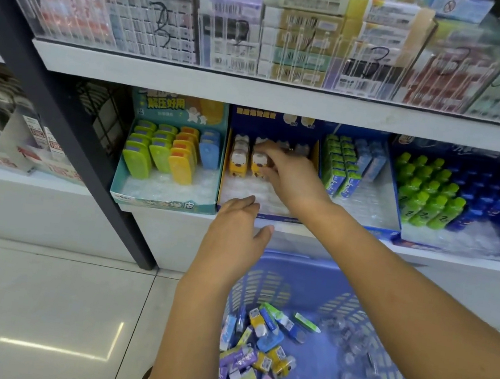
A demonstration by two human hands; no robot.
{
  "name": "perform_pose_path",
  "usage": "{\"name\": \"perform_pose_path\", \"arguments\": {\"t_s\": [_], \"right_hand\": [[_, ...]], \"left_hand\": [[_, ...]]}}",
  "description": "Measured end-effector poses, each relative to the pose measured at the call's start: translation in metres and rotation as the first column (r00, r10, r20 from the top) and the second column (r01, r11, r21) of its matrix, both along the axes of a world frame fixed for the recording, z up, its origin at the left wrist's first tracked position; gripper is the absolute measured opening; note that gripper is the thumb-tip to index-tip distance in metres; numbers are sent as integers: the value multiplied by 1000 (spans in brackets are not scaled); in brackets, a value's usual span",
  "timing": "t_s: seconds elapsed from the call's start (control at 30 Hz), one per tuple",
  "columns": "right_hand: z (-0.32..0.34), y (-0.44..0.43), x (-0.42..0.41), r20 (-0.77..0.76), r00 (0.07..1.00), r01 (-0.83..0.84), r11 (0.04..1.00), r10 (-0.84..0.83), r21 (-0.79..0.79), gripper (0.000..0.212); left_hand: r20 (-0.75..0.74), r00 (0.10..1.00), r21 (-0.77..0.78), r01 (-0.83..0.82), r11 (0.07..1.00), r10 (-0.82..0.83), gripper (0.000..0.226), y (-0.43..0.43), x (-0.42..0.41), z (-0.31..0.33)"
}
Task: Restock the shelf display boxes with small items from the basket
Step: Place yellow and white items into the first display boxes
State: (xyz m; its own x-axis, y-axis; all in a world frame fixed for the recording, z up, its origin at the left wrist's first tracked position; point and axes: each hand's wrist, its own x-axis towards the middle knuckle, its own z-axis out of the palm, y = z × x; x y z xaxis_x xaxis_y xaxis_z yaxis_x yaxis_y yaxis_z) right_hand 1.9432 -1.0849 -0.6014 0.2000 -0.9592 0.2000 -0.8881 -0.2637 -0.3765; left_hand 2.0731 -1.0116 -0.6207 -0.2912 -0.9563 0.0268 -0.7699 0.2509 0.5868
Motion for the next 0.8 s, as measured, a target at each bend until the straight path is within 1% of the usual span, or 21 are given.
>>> {"name": "perform_pose_path", "arguments": {"t_s": [0.13,0.3,0.37,0.43,0.5,0.53,0.57,0.6,0.63,0.67,0.7,0.73,0.77,0.8], "right_hand": [[-1,-6,0,-34,999,-23,1000,24,4,40],[-4,-11,-1,-64,998,-14,1000,13,-17,41],[2,-13,1,-101,995,-11,1000,11,3,39],[12,-11,6,-145,989,8,999,0,51,38],[19,2,8,-170,985,18,997,-5,77,43],[20,14,5,-150,989,10,999,-2,53,46],[19,29,1,-94,996,4,1000,-3,8,48],[16,48,-5,-6,1000,7,999,-7,-36,46],[10,67,-13,81,997,10,999,-5,-53,39],[2,87,-21,140,990,5,1000,-1,-24,31],[-11,107,-30,165,986,-4,999,-4,46,25],[-26,125,-39,156,988,-11,989,-13,151,22],[-44,141,-46,120,993,-15,959,-20,284,22],[-63,155,-53,77,997,-21,903,-13,429,24]], "left_hand": [[6,1000,8,8,1000,-8,53,-2,0,1],[27,1000,5,10,1000,-10,53,-1,-1,1],[22,1000,15,9,1000,-10,52,0,-1,4],[-36,999,-6,-25,1000,25,47,5,-1,10],[-137,988,-71,-78,994,68,39,14,-1,15],[-172,982,-87,-88,992,72,34,18,-1,18],[-188,980,-74,-85,994,70,28,21,-2,19],[-182,981,-35,-74,997,66,21,24,-3,19],[-143,988,25,-55,998,58,15,26,-5,17],[-65,997,100,-31,994,38,12,27,-7,12],[48,999,190,-1,982,-8,12,29,-12,5],[172,981,288,36,957,-88,14,32,-18,-5],[272,945,383,70,921,-185,17,37,-25,-18],[336,900,467,98,879,-279,20,45,-32,-32]]}}
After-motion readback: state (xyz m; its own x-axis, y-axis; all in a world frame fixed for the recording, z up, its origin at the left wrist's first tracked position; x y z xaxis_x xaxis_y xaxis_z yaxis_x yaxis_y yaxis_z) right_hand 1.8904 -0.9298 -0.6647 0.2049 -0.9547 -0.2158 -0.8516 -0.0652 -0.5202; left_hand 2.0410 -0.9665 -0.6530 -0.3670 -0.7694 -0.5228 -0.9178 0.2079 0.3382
